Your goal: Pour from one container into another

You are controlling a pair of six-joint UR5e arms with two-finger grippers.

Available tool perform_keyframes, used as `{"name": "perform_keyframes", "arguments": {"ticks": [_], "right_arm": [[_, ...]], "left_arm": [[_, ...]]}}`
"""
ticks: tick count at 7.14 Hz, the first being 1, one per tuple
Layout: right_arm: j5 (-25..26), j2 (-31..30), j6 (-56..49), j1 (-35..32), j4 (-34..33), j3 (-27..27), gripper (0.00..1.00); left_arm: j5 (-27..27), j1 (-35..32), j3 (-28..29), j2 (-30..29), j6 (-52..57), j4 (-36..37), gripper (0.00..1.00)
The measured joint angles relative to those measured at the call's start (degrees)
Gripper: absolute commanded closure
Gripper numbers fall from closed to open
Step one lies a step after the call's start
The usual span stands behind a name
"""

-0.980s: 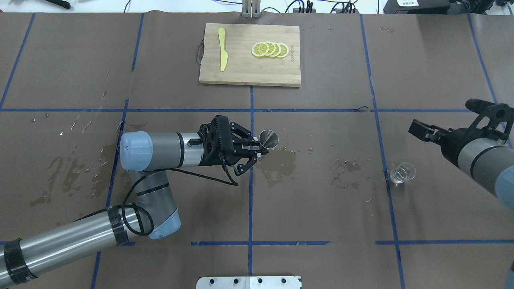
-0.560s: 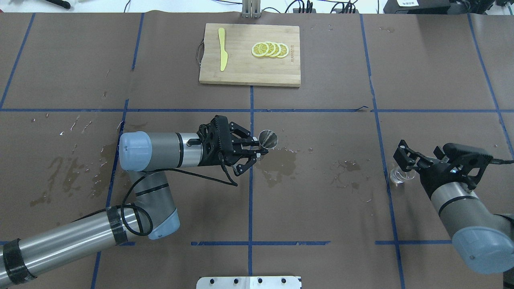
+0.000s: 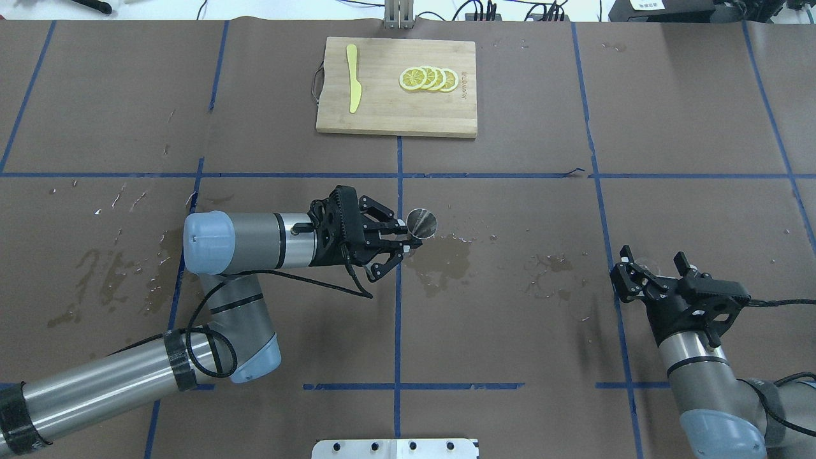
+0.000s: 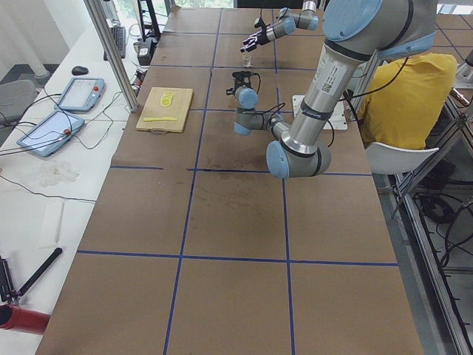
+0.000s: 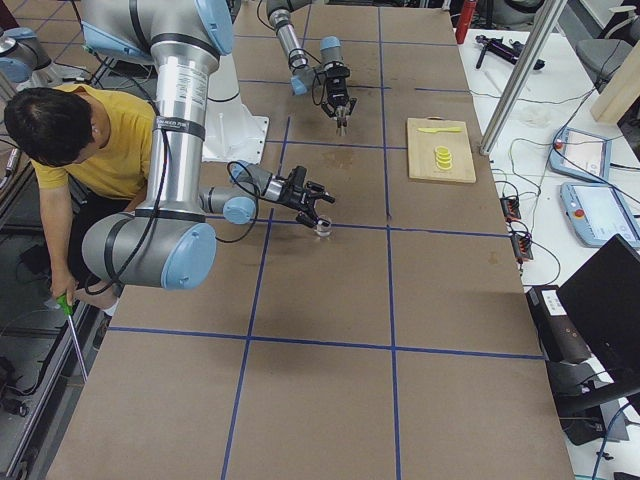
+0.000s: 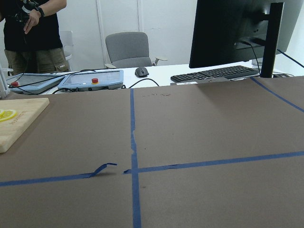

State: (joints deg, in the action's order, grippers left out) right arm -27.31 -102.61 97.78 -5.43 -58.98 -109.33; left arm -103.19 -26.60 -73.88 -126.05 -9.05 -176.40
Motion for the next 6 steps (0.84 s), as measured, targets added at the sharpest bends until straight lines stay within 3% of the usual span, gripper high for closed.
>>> {"name": "perform_keyframes", "arguments": {"ticks": [6], "right_arm": [[3.7,2.2,1.5,2.5,0.0,7.0,0.00]], "left_arm": [[0.0,0.2,-0.5,1.1,0.0,-0.7,1.00]]}}
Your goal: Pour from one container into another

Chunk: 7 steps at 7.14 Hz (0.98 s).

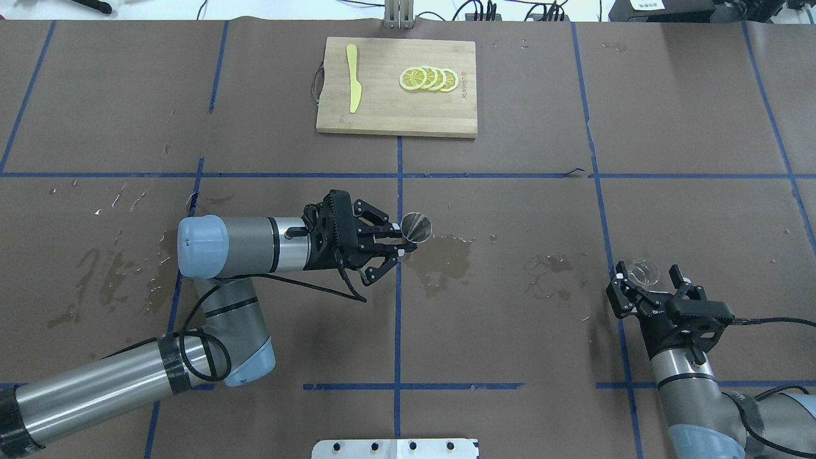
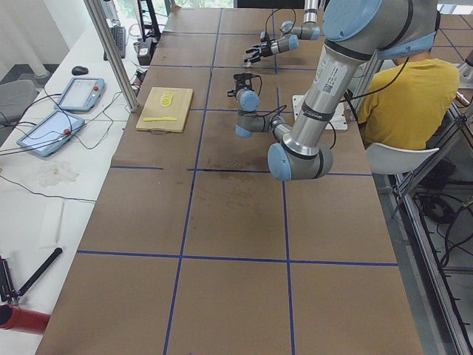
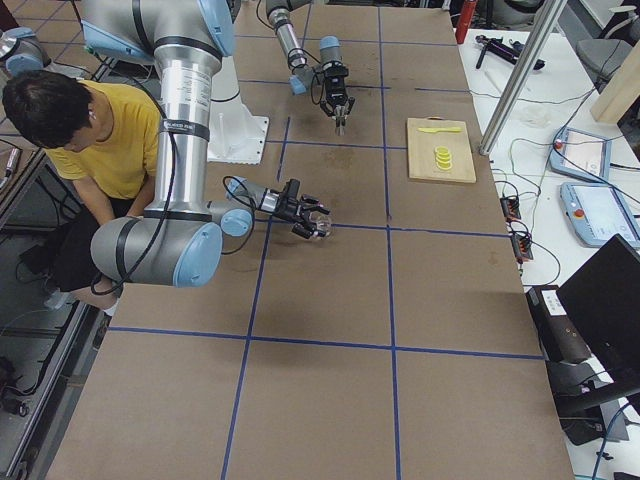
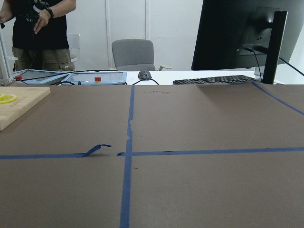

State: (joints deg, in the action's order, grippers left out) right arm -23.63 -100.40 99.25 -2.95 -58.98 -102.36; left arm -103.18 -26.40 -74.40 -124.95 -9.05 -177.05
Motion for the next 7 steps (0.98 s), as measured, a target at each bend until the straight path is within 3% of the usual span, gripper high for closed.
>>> {"name": "perform_keyframes", "arguments": {"ticks": [2,4,6,7], "right_arm": [[0.6,2.2,0.0,0.0,0.0,2.9,0.03],[1.1,2.6,-0.1,0.2,0.0,5.0,0.42],[1.2,2.7,-0.1,0.6,0.0,6.0,1.00],[1.2,2.7,0.0,0.7,0.0,6.1,1.00]], "left_arm": [[0.0,0.0,0.0,0.1,0.0,0.0,1.00],[0.0,0.0,0.0,0.1,0.0,0.0,1.00],[0.0,0.0,0.0,0.1,0.0,-0.1,1.00],[0.0,0.0,0.0,0.1,0.0,0.0,1.00]]}}
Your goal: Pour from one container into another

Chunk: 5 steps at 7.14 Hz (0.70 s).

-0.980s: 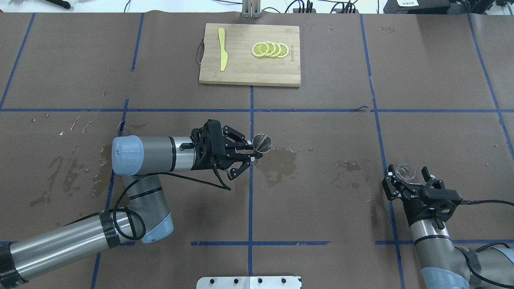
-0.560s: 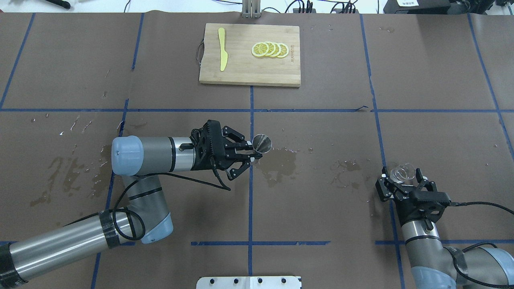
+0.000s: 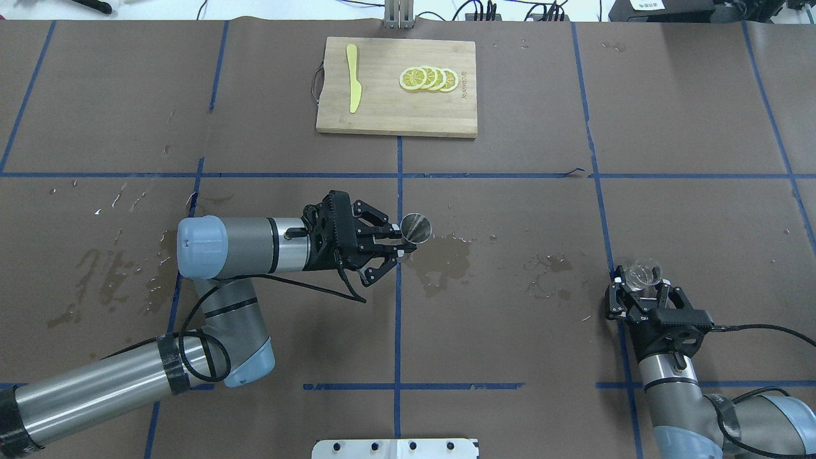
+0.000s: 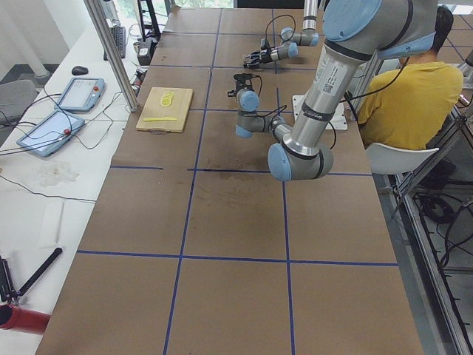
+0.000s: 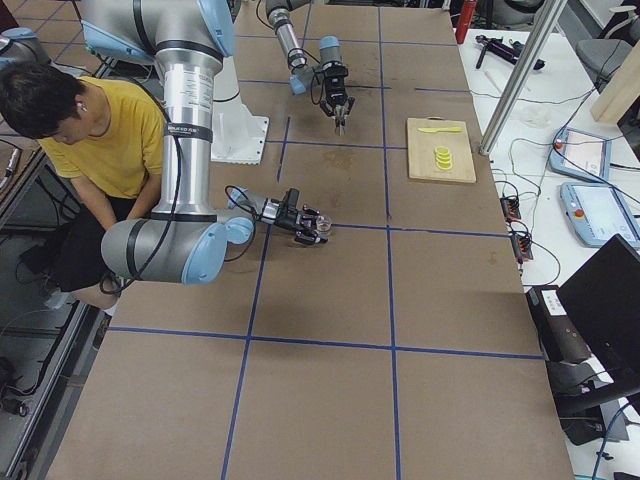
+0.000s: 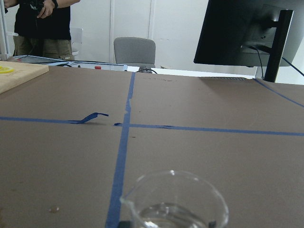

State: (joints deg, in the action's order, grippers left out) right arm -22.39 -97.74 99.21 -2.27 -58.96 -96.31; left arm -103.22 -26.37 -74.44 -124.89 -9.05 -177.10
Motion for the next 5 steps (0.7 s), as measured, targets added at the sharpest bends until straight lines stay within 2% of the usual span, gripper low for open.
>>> {"name": "perform_keyframes", "arguments": {"ticks": [5], "right_arm": [[0.8,-0.6,-0.6,-0.1,0.0,-1.4,1.00]], "left_arm": [[0.0,0.0,0.0,0.0,0.0,-0.1,1.00]]}}
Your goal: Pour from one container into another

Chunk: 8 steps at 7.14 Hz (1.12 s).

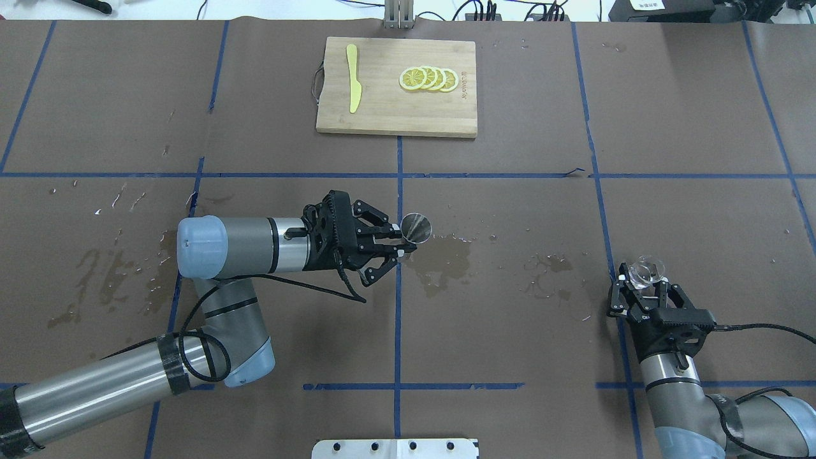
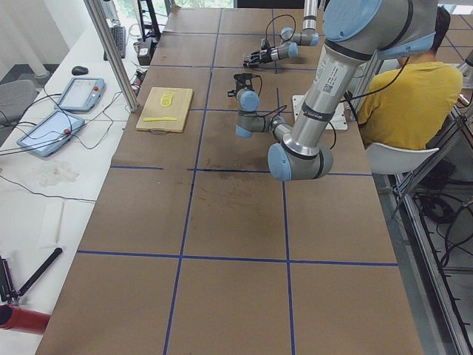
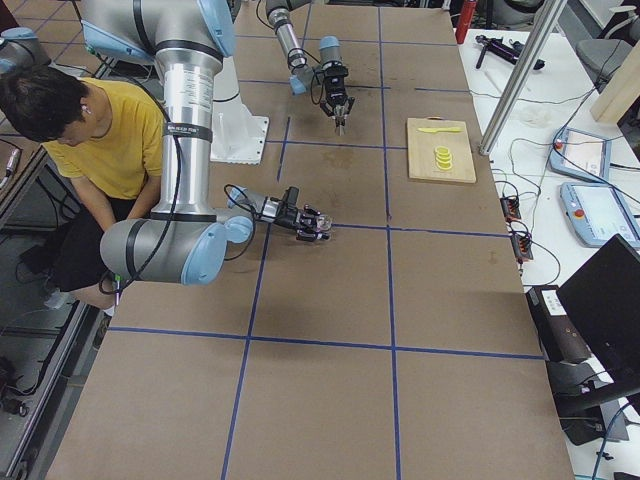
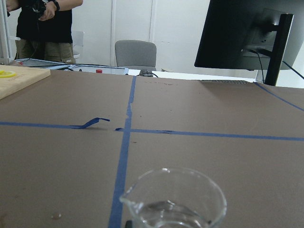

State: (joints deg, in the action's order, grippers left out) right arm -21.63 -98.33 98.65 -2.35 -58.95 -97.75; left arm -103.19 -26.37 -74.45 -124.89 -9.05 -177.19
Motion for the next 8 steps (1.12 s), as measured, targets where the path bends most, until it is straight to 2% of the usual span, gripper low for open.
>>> {"name": "perform_keyframes", "arguments": {"ticks": [3,6,8], "right_arm": [[0.5,-0.8,-2.9,-0.2,0.1,-4.9,1.00],[1.5,0.1,-13.8,-1.0,1.3,-9.3,1.00],[1.2,2.0,-23.1,-1.6,7.2,-10.8,1.00]], "left_arm": [[0.0,0.0,0.0,0.1,0.0,0.0,1.00],[-0.1,0.0,0.0,0.2,0.0,0.0,1.00],[-0.1,0.0,-0.2,0.1,0.0,0.0,1.00]]}}
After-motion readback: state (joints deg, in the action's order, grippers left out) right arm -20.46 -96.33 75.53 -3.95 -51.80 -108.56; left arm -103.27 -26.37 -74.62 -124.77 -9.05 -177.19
